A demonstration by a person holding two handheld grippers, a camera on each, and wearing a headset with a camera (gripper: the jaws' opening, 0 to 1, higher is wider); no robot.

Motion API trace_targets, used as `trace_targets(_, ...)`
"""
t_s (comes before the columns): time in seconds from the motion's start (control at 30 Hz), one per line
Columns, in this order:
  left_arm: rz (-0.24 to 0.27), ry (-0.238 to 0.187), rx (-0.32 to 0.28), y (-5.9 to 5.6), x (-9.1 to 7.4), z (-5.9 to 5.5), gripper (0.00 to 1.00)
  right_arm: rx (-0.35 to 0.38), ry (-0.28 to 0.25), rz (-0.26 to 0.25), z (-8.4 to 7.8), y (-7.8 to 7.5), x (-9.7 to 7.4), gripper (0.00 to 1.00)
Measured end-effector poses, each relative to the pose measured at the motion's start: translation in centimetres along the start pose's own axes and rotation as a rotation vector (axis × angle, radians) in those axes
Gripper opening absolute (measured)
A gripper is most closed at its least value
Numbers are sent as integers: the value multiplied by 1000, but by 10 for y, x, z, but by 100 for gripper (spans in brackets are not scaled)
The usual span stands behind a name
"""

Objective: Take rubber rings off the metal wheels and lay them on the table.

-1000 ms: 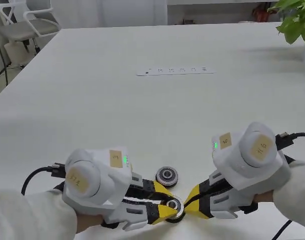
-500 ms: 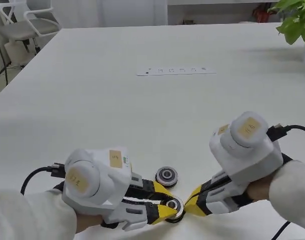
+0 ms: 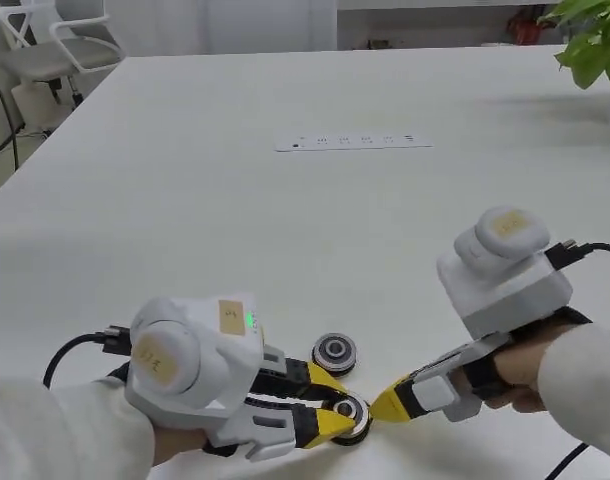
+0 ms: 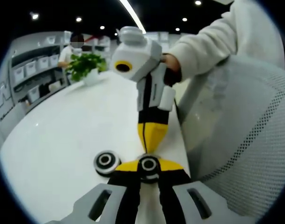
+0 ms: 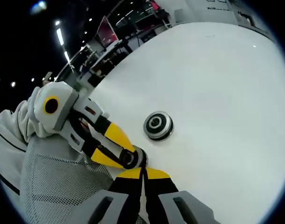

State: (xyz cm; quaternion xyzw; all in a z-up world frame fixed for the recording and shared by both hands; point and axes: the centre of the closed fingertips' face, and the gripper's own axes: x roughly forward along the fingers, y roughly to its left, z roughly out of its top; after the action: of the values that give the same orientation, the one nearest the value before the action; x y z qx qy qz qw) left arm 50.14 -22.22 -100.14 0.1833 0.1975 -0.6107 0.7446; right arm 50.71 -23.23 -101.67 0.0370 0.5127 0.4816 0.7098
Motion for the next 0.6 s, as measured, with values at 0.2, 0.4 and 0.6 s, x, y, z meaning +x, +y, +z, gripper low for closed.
trace_targets(0.2, 1, 0, 0, 0, 0, 0, 14, 95, -28, 38, 4, 9, -1, 0)
trace_targets(0.4, 0, 0, 2, 0, 0, 0, 14, 99, -33, 47, 4, 15, -1, 0)
trace_targets(0.6, 1, 1, 6, 0, -1, 0, 14, 95, -36, 53, 4, 17, -1, 0)
